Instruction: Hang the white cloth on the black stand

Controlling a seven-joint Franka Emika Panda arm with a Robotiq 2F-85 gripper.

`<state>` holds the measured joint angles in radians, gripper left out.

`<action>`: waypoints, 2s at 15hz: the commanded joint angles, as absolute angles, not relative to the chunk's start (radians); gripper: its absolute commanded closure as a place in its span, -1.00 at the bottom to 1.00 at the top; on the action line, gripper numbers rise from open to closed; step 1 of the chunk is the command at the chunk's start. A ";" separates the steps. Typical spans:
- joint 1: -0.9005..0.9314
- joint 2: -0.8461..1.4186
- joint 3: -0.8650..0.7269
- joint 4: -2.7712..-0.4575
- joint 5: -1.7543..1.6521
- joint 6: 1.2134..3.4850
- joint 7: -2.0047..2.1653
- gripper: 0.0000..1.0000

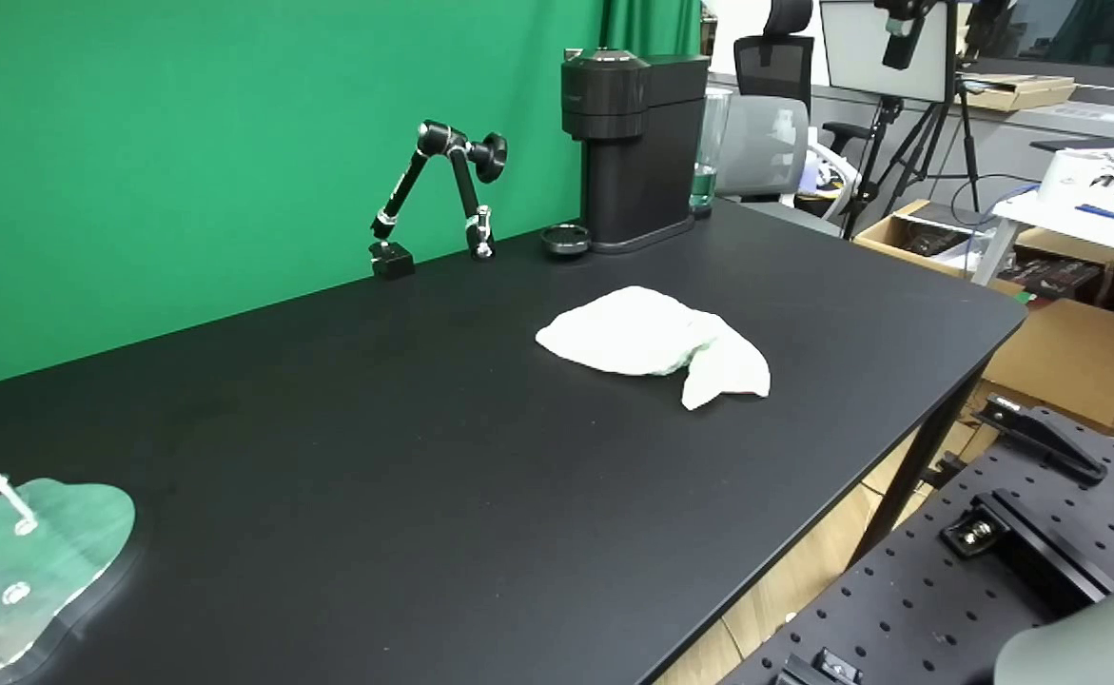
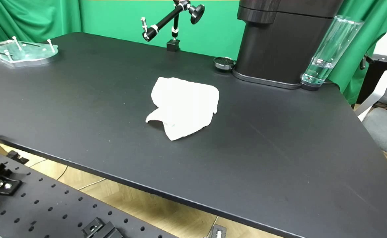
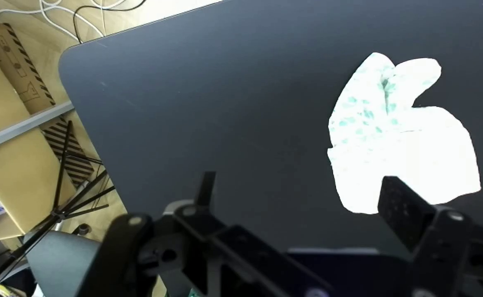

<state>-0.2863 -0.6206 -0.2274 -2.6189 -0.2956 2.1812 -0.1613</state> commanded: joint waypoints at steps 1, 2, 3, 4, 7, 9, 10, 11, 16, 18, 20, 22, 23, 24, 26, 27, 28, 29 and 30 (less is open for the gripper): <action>-0.253 -0.649 -0.221 -2.717 -0.282 2.227 -0.178 -1.00; -0.235 -0.659 -0.221 -2.757 -0.266 2.251 -0.186 -1.00; -0.216 -0.665 -0.218 -2.797 -0.248 2.274 -0.195 -1.00; -0.193 -0.672 -0.215 -2.842 -0.228 2.303 -0.208 -1.00; -0.112 -0.589 -0.202 -2.824 -0.160 2.348 -0.255 -1.00; -0.069 -0.554 -0.190 -2.821 -0.125 2.388 -0.276 -1.00; -0.052 -0.532 -0.185 -2.818 -0.112 2.419 -0.283 -1.00; -0.041 -0.505 -0.175 -2.818 -0.110 2.458 -0.284 -1.00; -0.046 -0.347 -0.124 -2.817 -0.153 2.595 -0.257 -1.00; -0.043 -0.373 -0.126 -2.816 -0.135 2.573 -0.272 -1.00; -0.044 -0.335 -0.121 -2.810 -0.134 2.586 -0.272 -1.00; -0.044 -0.340 -0.121 -2.805 -0.134 2.584 -0.272 -1.00; -0.058 -0.341 -0.109 -2.803 -0.155 2.591 -0.246 -1.00; -0.082 -0.318 -0.087 -2.802 -0.195 2.612 -0.199 -1.00; -0.130 -0.273 -0.047 -2.801 -0.280 2.608 -0.114 -1.00; -0.147 -0.254 -0.033 -2.801 -0.320 2.609 -0.076 -1.00; -0.168 -0.227 -0.016 -2.802 -0.371 2.616 -0.025 -1.00; -0.183 -0.206 -0.004 -2.802 -0.414 2.614 0.024 -1.00; -0.193 -0.183 0.005 -2.802 -0.450 2.614 0.074 -1.00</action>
